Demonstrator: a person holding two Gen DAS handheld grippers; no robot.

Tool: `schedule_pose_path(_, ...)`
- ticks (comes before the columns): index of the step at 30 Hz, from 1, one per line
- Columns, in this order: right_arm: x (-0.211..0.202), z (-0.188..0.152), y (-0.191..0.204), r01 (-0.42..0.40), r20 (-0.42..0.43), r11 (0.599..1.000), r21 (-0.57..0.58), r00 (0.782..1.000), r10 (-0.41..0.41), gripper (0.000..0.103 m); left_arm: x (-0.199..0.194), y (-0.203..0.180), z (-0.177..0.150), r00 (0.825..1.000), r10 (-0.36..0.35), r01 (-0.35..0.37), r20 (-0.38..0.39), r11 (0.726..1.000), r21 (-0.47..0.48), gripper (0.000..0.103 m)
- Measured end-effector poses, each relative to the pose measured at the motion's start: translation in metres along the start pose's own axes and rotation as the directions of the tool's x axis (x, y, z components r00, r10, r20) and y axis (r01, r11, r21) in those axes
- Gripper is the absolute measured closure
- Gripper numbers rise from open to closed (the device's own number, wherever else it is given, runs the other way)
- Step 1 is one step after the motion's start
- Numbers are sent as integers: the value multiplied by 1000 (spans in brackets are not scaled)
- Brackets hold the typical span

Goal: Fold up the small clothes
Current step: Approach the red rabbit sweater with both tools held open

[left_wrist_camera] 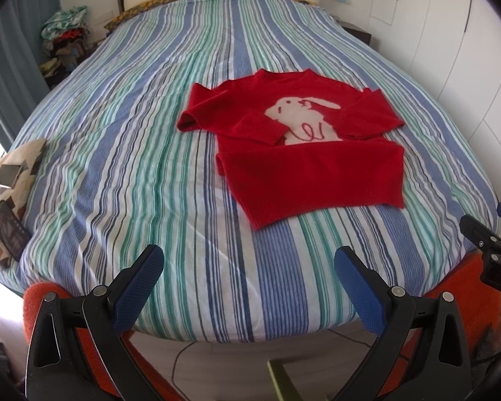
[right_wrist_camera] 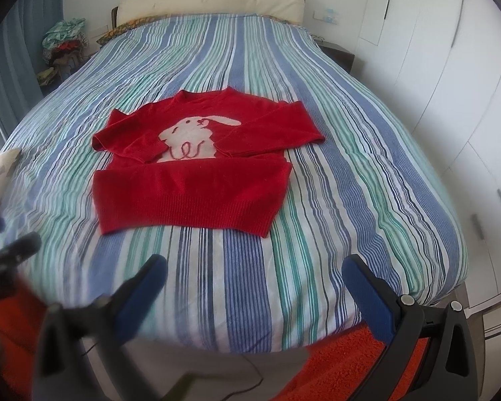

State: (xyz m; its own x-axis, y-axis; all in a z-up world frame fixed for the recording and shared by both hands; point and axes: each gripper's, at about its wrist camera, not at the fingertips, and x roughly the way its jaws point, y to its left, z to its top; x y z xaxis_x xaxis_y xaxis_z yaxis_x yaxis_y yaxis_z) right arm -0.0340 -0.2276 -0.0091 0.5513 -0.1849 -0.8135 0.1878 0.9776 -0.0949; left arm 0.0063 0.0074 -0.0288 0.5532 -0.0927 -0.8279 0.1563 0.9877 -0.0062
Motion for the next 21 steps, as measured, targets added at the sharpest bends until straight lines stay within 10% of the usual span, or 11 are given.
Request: schedule_pose_path(21, -1, -2, -3, 45, 2, 999, 4, 999, -45, 0, 6, -5, -3, 1000, 0, 0, -7, 1000, 26, 1)
